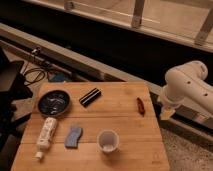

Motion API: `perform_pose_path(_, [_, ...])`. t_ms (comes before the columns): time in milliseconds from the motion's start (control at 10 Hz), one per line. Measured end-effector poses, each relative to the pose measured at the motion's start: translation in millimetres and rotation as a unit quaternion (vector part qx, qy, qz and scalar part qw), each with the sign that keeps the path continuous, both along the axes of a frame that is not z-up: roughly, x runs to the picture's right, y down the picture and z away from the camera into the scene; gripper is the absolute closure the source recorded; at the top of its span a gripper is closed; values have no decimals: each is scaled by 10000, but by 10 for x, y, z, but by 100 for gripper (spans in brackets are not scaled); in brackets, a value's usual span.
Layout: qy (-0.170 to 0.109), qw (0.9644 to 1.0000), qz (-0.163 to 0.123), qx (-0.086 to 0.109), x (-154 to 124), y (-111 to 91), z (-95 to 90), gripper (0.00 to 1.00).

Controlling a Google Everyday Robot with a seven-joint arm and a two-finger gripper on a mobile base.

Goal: Move the arm in a circular motion

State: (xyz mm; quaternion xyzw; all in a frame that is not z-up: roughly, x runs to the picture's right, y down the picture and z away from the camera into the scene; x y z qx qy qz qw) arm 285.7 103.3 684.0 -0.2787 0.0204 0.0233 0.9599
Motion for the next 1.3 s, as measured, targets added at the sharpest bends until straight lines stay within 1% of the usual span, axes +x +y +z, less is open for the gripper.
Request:
perform_pose_path(600, [0,10000,0,0,0,0,0,35])
perform_pose_path(700, [3,10000,-9,-6,-3,8,0,40])
perform_pose_path(800, [11,10000,-89,-2,-69,1,-9,47])
perform_pose_path(1000, [-27,9997,-254,-25,-365,-2,-27,48])
perform_pose_path(1100, [-43,9992,-394,-32,-595,-15,-39,52])
perform_pose_path(1300, [-81,9983,-583,-43,-854,-84,0,70])
